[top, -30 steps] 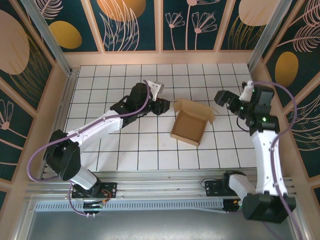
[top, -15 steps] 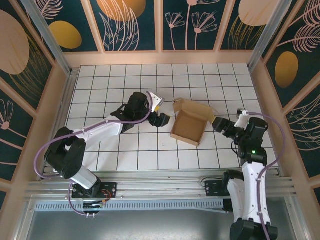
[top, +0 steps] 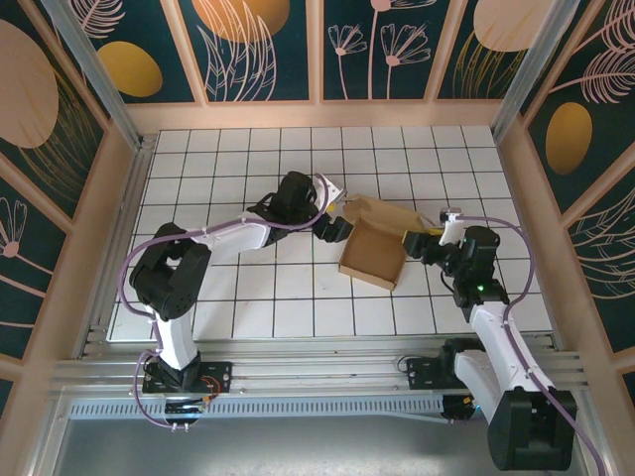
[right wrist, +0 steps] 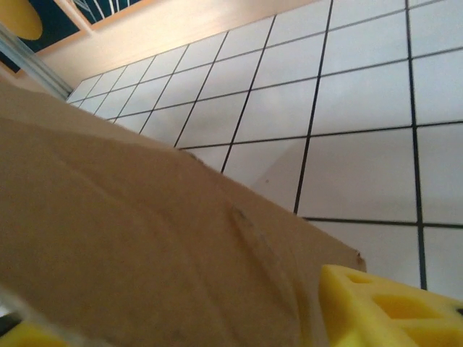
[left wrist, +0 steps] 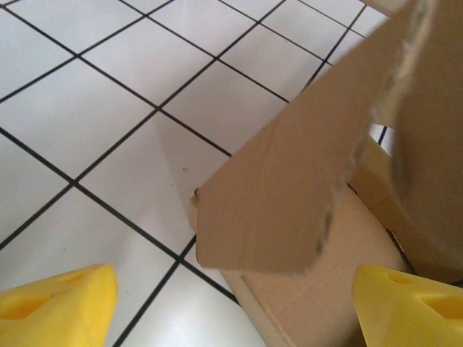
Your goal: Fold the paper box
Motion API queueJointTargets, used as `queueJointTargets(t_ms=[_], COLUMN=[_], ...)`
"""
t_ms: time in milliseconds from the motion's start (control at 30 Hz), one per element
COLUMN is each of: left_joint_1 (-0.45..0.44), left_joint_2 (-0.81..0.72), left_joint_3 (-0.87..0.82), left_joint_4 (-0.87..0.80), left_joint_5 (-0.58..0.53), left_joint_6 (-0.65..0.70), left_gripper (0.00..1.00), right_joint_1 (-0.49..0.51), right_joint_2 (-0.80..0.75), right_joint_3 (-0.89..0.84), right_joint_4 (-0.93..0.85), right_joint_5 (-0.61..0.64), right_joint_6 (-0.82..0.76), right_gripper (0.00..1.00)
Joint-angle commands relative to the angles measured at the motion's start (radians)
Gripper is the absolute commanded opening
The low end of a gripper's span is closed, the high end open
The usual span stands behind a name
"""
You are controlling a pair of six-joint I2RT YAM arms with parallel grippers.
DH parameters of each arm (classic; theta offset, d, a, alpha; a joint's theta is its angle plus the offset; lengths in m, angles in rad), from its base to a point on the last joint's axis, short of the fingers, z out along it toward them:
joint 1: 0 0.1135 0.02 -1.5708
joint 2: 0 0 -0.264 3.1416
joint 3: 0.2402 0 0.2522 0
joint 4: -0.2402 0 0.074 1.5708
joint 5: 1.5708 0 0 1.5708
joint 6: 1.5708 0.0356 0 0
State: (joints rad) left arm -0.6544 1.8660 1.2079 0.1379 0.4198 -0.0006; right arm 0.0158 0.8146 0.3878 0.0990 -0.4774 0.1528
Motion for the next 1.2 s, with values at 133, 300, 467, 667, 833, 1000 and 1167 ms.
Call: queueJointTargets(t_ms=[133,300,467,667,833,1000,1167], left_joint_1=[0.002,0.002,0.002,0.000,-0.004,-0.017,-0.027], left_joint_2=[0.044,0.122,0.150,0.157,0.144,0.129,0.142], left_joint_3=[0.080,0.203,0.256,0.291,0.263,0.237,0.232], left_joint_4=[0.009,-0.124,-0.175,-0.242,-0.209,-0.199,-0.203], left_joint_5=[0.069,0.120,0.125,0.068,0.118,0.133,0.148], left_joint_6=[0.020,0.042,0.025,-0.056,-0.185,-0.278,-0.409], left_gripper=[0.74,0.66,0.56,0.43,0.31,0.23,0.18], right_joint_1=[0.009,0.009,0.014,0.032,0.060,0.103,0.142], right_joint_2=[-0.032,-0.034,-0.039,-0.066,-0.038,-0.024,-0.021], right_joint_3=[0.009,0.029,0.055,0.055,0.058,0.061,0.041], right_joint_4=[0.007,-0.057,-0.120,-0.168,-0.156,-0.160,-0.142], right_joint_5=[0.134,0.165,0.209,0.271,0.267,0.334,0.390], right_joint_6=[-0.024,-0.004,0.019,0.062,0.100,0.153,0.218], right_gripper=[0.50,0.55,0.49,0.40,0.33,0.32,0.31])
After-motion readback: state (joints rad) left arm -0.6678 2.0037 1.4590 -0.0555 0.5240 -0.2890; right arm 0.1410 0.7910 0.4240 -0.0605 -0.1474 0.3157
